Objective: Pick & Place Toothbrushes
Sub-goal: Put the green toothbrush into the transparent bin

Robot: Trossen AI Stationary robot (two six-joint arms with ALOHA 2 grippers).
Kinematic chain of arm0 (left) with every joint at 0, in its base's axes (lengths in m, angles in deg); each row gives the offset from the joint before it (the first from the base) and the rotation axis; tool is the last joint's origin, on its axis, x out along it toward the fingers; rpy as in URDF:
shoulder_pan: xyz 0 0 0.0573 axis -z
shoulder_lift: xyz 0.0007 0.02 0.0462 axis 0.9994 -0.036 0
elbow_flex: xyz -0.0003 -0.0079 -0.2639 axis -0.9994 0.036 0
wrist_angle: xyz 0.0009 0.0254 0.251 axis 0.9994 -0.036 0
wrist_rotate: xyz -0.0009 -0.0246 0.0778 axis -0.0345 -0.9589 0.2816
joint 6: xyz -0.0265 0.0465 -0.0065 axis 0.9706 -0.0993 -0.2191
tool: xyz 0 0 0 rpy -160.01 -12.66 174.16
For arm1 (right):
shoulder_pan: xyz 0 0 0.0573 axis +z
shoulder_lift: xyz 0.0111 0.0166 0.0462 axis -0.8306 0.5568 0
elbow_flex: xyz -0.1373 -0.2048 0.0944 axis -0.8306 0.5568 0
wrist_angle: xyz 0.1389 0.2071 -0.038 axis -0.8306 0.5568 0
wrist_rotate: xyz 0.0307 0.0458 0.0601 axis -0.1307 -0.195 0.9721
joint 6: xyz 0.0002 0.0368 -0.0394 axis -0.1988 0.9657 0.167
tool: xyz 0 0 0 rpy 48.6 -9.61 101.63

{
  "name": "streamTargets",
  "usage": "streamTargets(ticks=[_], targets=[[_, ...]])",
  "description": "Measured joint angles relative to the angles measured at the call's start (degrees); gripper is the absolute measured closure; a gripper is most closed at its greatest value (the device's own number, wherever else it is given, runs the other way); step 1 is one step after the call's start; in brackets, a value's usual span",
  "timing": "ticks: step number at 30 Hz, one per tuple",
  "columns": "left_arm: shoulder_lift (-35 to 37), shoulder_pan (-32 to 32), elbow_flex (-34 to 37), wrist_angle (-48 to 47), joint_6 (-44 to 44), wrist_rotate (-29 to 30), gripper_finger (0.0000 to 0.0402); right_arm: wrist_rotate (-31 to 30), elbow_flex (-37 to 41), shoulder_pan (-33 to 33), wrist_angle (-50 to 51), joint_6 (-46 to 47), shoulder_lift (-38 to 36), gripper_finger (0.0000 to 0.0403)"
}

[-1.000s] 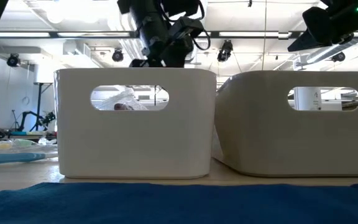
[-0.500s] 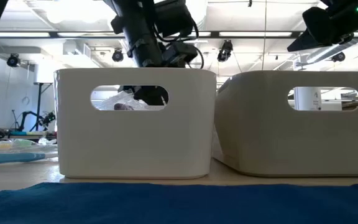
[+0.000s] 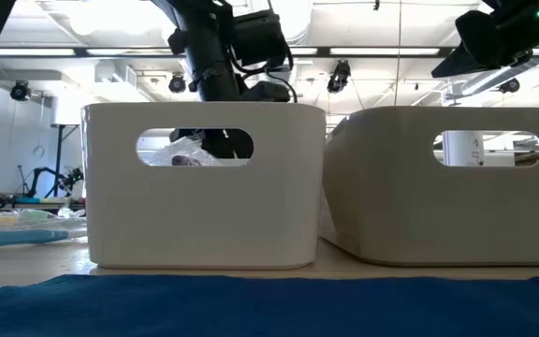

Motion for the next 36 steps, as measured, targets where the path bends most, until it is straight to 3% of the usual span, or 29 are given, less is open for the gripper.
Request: streamTargets(ticks=[11,19,31,36], targets=[[0.00,-0.77,-2.46,-0.88,-6.11,-2.76,0.0262,-0.02,0.00,-0.02,0.00,0.00,0.00,0.0295],[0.04,-0.82,-6.08,-6.41,-2.41,5.71,0.0264,-0.02,0.00,-0.02,0.00,0.00,0.00,0.0324],[-0.42,-0.55,-5.67,-8.82,1.73,6.16,0.0264,-0.04,0.00,-0.02,0.00,0.00,-0.02,0.0358],[-0.42,-0.53,-4.34,-7.74,-2.40,5.46,0.0264,-0.04,0.00,-0.02,0.00,0.00,-0.02,0.0356]])
